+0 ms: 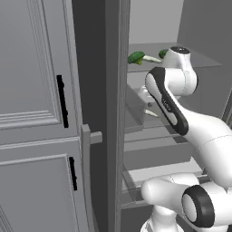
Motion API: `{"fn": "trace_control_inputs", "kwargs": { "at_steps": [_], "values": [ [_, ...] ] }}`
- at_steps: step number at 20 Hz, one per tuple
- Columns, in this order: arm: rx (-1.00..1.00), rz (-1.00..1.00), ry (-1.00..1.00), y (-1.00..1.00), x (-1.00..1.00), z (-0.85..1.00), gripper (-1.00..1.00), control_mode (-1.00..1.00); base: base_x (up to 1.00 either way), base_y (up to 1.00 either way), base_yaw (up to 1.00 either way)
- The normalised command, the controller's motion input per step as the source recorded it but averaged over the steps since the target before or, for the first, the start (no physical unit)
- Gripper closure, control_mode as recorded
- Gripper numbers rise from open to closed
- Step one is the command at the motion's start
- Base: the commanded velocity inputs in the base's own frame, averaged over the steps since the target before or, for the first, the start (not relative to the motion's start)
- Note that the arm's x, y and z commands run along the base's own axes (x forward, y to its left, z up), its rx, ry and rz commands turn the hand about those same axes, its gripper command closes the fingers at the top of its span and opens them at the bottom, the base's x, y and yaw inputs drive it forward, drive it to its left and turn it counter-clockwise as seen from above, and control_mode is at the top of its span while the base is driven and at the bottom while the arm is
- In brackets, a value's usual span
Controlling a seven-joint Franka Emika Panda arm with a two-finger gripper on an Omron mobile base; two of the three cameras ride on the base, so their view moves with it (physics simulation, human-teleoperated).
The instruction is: Place one broccoli and one fish in each tupperware on the nearby counter, to pack two identical lunches.
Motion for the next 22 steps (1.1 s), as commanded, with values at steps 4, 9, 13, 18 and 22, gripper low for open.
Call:
{"fn": "trace_control_inputs", "kwargs": {
  "at_steps": [4, 9, 13, 18, 22],
  "values": [
    [0.00, 0.00, 0.01, -0.01, -0.02, -0.11, -1.00, -1.00, 0.00, 0.00, 0.00],
    [0.00, 0.00, 0.02, -0.20, -0.04, -0.77, -1.00, -1.00, 0.00, 0.00, 0.00],
    [-0.07, 0.00, 0.00, -0.33, 0.10, -0.96, -1.00, -1.00, 0.00, 0.00, 0.00],
    [-0.01, 0.01, -0.13, -0.54, 0.59, -0.22, -1.00, -1.00, 0.00, 0.00, 0.00],
    [0.00, 0.05, -0.07, -0.38, 0.57, -0.01, -1.00, -1.00, 0.00, 0.00, 0.00]
  ]
}}
